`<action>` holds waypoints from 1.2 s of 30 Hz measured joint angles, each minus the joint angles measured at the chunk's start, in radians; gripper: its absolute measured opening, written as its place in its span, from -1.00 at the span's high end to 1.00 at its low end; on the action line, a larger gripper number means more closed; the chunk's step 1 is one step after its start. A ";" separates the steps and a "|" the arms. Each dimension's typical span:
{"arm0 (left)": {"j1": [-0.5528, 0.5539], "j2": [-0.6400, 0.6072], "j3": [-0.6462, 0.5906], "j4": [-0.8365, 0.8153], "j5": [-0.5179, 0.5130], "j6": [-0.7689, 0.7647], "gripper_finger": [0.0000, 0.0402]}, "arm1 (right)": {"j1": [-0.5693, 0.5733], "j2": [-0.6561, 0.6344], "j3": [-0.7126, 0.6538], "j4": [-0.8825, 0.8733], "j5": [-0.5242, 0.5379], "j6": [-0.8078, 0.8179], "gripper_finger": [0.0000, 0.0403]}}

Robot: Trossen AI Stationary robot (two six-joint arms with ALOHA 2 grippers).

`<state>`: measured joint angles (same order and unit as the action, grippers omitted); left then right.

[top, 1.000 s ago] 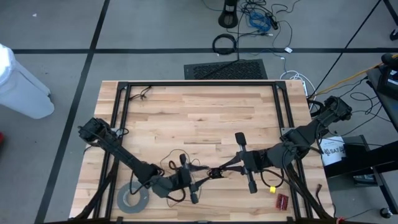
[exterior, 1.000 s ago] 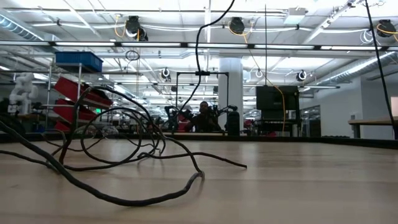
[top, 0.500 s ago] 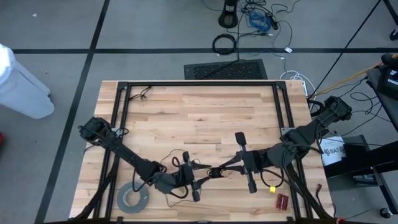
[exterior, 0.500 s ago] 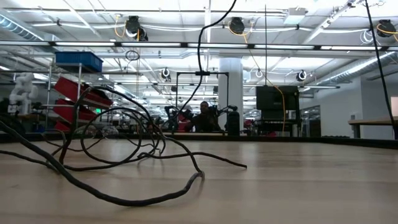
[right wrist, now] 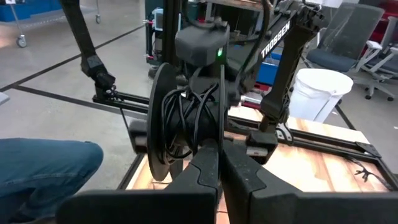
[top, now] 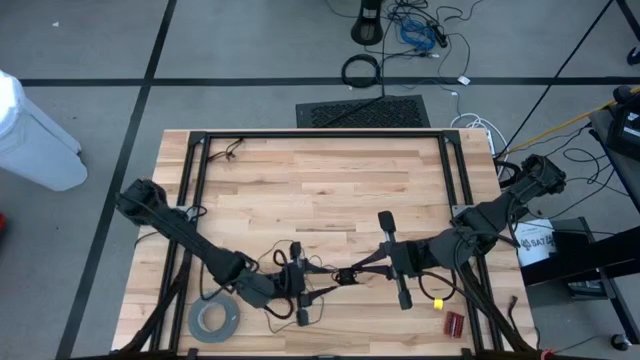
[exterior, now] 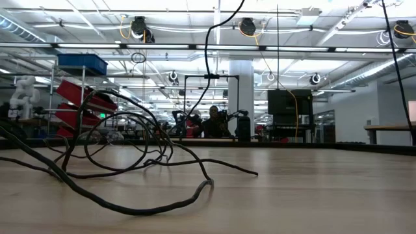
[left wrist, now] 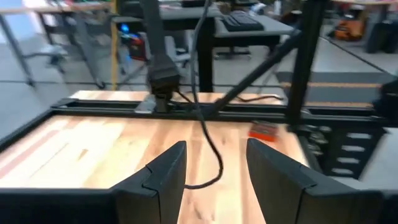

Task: Coil cords
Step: Coil the black wire onto the spool

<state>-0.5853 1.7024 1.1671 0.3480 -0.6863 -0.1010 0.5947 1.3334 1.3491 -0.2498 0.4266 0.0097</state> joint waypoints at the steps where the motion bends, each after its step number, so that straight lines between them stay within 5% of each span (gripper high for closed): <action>1: 0.004 -0.019 0.000 -0.032 0.031 -0.020 0.13 | -0.003 0.000 0.000 0.000 0.000 -0.003 1.00; 9: 0.022 -0.040 0.000 -0.091 0.127 -0.089 0.13 | -0.041 0.000 0.000 -0.004 -0.007 -0.014 1.00; 15: 0.029 -0.036 0.000 -0.072 0.016 -0.100 0.13 | -0.041 -0.002 0.000 -0.008 -0.011 0.001 1.00; 27: 0.035 -0.020 0.000 -0.054 0.057 -0.122 0.13 | -0.037 -0.007 0.000 -0.003 -0.010 0.015 1.00; 36: 0.022 -0.007 0.000 -0.005 -0.032 -0.077 0.13 | -0.036 -0.016 -0.002 -0.025 -0.019 0.006 1.00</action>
<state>-0.5637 1.6957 1.1671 0.3430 -0.7181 -0.1780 0.5583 1.3179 1.3472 -0.2752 0.4081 0.0158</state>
